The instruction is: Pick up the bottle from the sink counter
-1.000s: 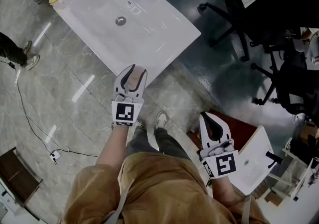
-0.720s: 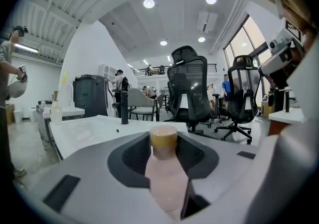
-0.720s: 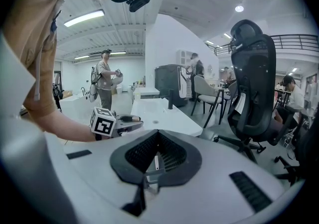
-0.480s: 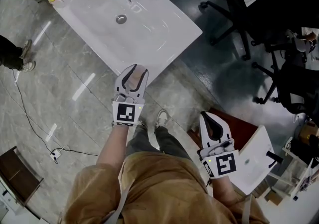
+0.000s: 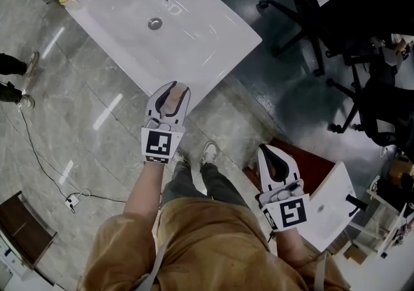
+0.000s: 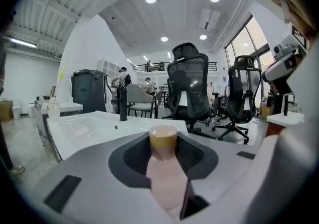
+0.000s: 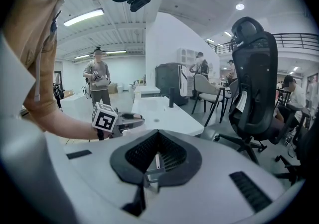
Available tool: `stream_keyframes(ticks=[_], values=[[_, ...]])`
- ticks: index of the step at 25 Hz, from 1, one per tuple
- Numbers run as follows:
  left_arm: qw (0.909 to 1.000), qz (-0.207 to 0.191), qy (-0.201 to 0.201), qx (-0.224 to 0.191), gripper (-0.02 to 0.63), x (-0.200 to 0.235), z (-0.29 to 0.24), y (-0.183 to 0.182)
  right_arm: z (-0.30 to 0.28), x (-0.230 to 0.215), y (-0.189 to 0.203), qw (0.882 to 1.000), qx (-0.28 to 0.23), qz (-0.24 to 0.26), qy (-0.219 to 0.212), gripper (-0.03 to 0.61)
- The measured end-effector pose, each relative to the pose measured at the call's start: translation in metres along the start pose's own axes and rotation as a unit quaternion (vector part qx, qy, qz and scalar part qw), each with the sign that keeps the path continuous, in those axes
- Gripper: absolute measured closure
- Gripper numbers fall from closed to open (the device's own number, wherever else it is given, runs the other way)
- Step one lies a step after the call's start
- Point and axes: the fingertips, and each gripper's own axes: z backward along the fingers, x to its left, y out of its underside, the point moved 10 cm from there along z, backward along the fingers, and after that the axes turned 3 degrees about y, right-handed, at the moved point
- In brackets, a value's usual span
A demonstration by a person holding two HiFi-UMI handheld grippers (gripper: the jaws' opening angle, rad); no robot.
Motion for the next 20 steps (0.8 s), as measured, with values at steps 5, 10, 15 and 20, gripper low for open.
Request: stream_keyframes(ticks=[5,10,15,20], values=[[1.0000,-0.005,0.005,-0.007,0.482,0.0036,-0.0004,0.0006,-0.0007,-0.0003,0.0001,1.000,0.000,-0.002,0.000,0.575],[1.0000,-0.003,0.004,-0.006,0.482,0.0053,-0.0002,0.0006,-0.0006,-0.0023,0.0011,1.000,0.002,-0.003,0.001,0.575],[1.0000,-0.002,0.001,-0.003,0.482,0.0058,0.0004,0.0001,-0.0024,-0.0030,0.0015,1.000,-0.003,-0.005,-0.003,0.575],[1.0000,-0.002,-0.009,0.000,0.482,0.0063,0.0027,-0.0054,-0.0035,-0.0041,-0.0014,1.000,-0.008,-0.003,-0.006,0.575]])
